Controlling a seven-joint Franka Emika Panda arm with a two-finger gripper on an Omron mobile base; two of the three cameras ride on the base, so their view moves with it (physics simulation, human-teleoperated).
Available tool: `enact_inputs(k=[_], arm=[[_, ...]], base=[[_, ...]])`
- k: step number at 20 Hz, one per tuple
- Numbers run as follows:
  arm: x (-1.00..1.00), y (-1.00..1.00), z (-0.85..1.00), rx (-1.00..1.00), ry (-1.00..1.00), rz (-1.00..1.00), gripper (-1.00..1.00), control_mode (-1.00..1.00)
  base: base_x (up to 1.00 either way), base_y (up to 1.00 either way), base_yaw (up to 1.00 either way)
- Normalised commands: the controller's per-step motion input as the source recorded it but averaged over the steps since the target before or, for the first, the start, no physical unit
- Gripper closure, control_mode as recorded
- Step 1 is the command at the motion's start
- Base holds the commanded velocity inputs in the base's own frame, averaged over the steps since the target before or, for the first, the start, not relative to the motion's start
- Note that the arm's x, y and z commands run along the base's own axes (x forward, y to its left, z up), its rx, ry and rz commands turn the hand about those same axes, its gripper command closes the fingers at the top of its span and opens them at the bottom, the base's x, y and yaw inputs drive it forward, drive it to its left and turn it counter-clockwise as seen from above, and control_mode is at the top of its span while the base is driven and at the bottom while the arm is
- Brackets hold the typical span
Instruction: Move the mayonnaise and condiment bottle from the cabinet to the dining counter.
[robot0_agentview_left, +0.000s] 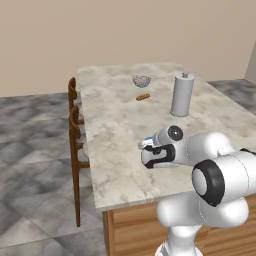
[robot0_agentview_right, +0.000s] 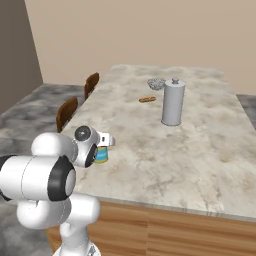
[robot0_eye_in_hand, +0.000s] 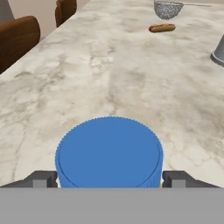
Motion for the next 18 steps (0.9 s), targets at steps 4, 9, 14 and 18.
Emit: enact_inputs(k=[4, 9, 14, 18], arm=[[0.0, -0.06, 0.14, 0.0, 0.02, 0.0, -1.0, -1.0], [-0.05, -0.02, 0.31, 0.0, 0.03, 0.0, -1.0, -1.0], [-0.09, 0.0, 0.49, 0.0, 0.06, -0.06, -1.0, -1.0], [-0.06, 0.0, 0.78, 0.01, 0.11, -0.08, -1.0, -1.0]], base=[[0.0, 0.0, 0.0], [0.0, 0.0, 0.0], [0.0, 0.0, 0.0], [0.0, 0.0, 0.0]])
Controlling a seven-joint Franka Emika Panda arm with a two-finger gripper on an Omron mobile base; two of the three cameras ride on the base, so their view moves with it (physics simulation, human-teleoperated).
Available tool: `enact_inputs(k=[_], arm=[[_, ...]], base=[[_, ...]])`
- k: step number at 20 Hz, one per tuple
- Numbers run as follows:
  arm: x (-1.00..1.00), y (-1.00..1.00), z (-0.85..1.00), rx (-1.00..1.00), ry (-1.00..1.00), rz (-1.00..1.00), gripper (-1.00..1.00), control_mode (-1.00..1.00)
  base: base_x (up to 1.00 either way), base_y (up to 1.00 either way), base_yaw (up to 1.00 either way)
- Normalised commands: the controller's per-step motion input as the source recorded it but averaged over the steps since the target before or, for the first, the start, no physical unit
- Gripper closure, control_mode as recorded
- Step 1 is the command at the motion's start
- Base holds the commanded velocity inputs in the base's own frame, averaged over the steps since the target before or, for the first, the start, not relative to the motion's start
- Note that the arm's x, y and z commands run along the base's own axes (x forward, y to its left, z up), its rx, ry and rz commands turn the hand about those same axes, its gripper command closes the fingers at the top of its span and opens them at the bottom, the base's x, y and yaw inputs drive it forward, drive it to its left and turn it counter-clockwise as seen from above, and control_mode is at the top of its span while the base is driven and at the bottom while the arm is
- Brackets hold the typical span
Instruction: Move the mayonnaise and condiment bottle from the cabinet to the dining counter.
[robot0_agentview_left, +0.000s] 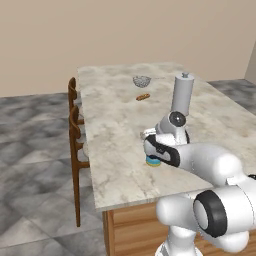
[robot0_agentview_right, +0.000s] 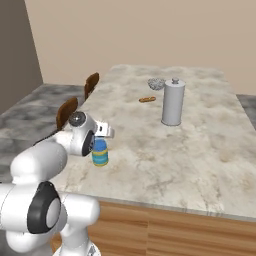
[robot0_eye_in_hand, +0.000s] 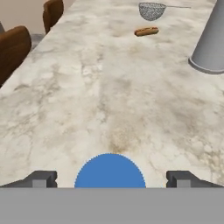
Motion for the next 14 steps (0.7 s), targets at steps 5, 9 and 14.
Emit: enact_inputs(k=[5, 9, 14], arm=[[-0.15, 0.0, 0.91, 0.1, 0.12, -0.06, -1.0, -1.0], [-0.51, 0.0, 0.76, 0.11, 0.13, -0.02, -1.0, -1.0], [-0.9, 0.0, 0.27, 0.04, 0.11, -0.05, -1.0, -1.0]], base=[[0.0, 0.0, 0.0], [0.0, 0.0, 0.0], [0.0, 0.0, 0.0]])
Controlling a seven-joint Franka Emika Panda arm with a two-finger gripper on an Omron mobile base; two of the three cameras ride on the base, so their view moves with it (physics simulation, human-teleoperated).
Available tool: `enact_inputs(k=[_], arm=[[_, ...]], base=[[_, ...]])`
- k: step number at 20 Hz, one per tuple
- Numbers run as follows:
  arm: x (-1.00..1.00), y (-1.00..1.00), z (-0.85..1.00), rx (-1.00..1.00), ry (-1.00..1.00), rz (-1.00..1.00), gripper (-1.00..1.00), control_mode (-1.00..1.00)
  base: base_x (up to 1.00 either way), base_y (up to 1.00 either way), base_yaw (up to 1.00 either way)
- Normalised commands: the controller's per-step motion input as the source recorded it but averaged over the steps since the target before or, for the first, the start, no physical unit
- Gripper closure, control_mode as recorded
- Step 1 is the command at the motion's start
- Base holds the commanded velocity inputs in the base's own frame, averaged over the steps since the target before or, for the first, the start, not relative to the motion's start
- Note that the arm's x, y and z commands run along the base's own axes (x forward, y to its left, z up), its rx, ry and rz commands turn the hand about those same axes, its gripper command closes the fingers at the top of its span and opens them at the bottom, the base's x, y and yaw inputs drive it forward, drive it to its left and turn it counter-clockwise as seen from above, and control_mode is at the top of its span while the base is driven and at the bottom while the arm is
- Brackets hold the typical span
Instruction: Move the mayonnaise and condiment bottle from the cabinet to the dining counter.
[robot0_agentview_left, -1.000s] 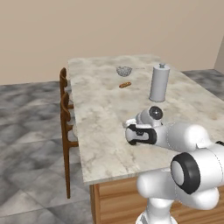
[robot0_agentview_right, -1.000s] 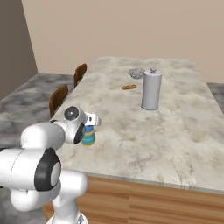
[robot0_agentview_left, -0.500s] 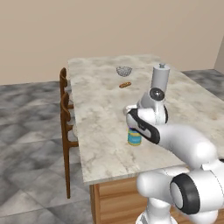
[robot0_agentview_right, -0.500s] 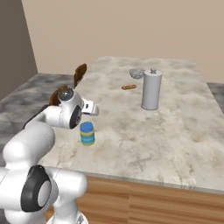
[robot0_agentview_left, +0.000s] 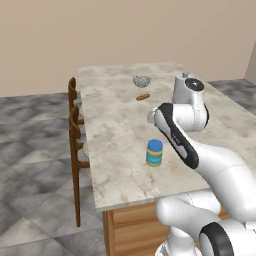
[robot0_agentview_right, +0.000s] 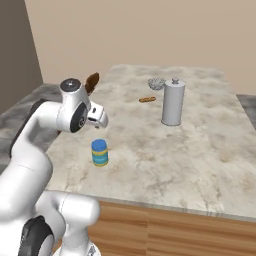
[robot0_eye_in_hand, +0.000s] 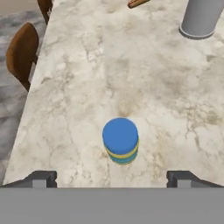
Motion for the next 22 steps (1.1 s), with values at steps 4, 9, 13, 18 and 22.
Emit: enact_inputs(k=[4, 9, 13, 18, 22], arm=[[-0.8, -0.07, 0.22, 0.0, 0.13, -0.11, -1.0, -1.0], [-0.21, -0.01, 0.35, 0.0, 0.03, -0.06, -1.0, -1.0], [-0.16, -0.03, 0.36, 0.0, 0.0, -0.03, -1.0, -1.0], [-0.35, -0.01, 0.12, 0.0, 0.0, -0.04, -1.0, -1.0], [-0.33, 0.0, 0.11, 0.0, -0.02, -0.04, -1.0, -1.0]], base=[[0.0, 0.0, 0.0], [0.0, 0.0, 0.0], [0.0, 0.0, 0.0], [0.0, 0.0, 0.0], [0.0, 0.0, 0.0]])
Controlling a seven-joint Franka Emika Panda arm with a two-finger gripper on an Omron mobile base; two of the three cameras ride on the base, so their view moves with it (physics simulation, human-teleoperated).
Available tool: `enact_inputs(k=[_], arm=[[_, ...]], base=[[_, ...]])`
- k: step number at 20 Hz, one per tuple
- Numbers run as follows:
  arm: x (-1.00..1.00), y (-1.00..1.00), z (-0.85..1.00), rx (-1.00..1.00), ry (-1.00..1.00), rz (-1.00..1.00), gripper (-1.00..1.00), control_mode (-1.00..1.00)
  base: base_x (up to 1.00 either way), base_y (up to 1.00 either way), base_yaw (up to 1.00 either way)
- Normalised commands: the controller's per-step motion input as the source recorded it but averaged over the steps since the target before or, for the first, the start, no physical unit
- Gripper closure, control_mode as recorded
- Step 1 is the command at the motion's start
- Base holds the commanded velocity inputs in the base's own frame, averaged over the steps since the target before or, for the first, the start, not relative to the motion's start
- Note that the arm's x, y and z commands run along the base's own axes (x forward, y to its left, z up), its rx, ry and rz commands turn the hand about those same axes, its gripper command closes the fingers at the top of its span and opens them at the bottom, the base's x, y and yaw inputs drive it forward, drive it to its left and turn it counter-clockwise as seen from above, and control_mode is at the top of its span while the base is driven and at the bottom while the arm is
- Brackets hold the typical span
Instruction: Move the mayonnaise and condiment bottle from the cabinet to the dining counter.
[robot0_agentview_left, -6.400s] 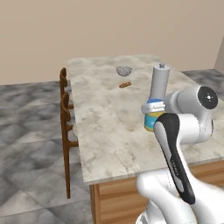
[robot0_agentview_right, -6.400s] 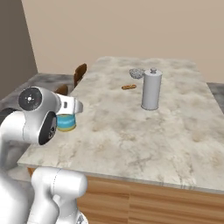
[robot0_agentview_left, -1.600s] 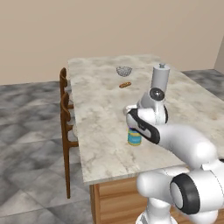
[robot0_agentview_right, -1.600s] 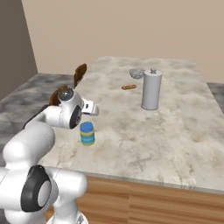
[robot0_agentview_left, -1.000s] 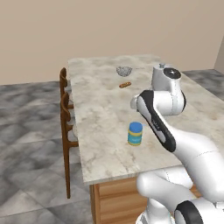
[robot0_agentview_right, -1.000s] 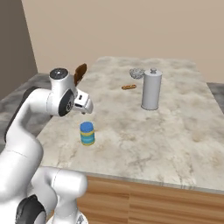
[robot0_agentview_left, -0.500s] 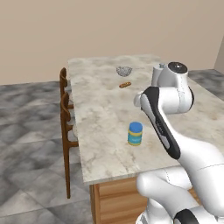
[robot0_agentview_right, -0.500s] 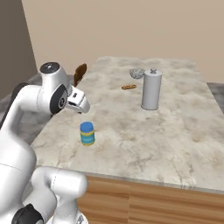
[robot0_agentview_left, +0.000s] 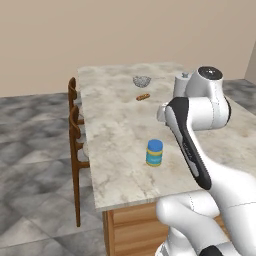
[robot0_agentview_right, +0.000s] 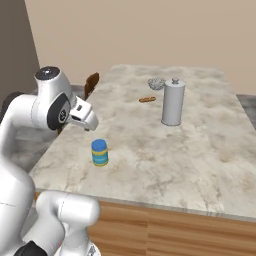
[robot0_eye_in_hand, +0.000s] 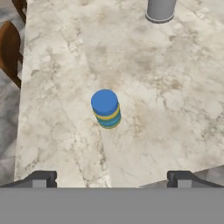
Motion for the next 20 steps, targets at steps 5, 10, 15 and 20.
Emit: enact_inputs(k=[5, 10, 15, 20], arm=[[-0.22, 0.0, 0.16, 0.0, -0.08, 0.0, -1.0, -1.0], [-0.19, 0.0, 0.22, 0.0, -0.06, 0.0, -1.0, -1.0], [-0.17, 0.0, 0.1, 0.0, -0.03, 0.01, -1.0, 1.0], [0.0, 0.0, 0.0, 0.0, 0.0, 0.0, -1.0, 1.0]], base=[[0.0, 0.0, 0.0], [0.0, 0.0, 0.0], [-0.03, 0.0, 0.0], [-0.26, 0.0, 0.02]])
